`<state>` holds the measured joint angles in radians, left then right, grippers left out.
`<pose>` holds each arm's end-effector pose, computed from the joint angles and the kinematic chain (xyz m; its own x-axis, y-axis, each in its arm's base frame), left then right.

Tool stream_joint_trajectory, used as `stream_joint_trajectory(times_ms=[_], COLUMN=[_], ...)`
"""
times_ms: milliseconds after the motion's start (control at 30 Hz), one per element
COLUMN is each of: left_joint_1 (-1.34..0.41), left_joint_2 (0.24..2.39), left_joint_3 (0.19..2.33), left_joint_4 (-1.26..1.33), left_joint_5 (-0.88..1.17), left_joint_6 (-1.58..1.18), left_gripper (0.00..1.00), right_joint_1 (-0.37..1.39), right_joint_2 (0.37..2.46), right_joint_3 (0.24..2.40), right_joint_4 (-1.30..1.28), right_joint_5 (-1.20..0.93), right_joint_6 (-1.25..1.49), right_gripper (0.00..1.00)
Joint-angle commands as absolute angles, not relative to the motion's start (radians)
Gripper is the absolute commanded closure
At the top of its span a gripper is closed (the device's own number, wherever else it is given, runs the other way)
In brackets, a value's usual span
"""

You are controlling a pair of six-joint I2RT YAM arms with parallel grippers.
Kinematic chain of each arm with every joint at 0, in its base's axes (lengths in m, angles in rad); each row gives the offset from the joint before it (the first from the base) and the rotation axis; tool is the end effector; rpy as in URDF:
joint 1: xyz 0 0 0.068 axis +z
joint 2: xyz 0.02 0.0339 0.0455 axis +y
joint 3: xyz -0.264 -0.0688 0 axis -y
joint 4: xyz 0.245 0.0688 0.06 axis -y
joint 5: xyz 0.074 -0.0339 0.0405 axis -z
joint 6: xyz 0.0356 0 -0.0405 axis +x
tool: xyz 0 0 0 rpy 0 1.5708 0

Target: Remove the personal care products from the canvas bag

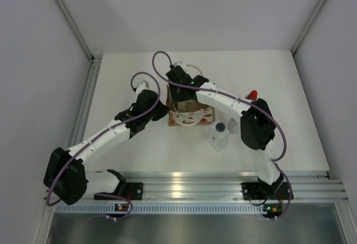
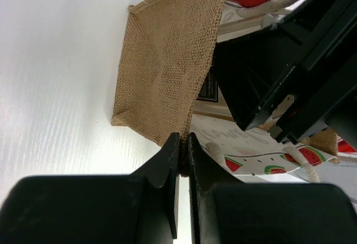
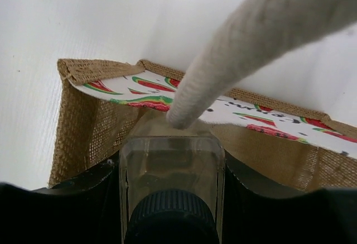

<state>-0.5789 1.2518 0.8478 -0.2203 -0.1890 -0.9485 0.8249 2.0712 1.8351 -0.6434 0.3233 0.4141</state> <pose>0.2334 -0.1446 0.2593 -0.6182 -0.5494 -0.5622 -0.1587 0.7877 -0.5953 0.3256 0.3358 0.2631 -0.7036 -0.1993 -0.6821 -0.3014 0.9530 0.0325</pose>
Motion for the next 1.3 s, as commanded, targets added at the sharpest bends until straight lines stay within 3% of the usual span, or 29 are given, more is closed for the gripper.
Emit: stream_joint_trajectory(times_ms=[0, 1267], left_joint_1=[-0.58, -0.58], left_joint_2=[1.218, 1.177], left_joint_3=[0.83, 0.807], left_joint_4=[-0.199, -0.202], left_joint_5=[-0.229, -0.252], left_joint_6=[-0.957, -0.963], left_gripper=[1.0, 1.0], right_joint_1=[0.845, 0.736], right_joint_2=[1.942, 1.631], right_joint_3=[1.907, 2.125], right_joint_4=[-0.649, -0.905], right_joint_5=[0.342, 0.301], right_joint_6=[0.384, 0.226], right_gripper=[1.0, 1.0])
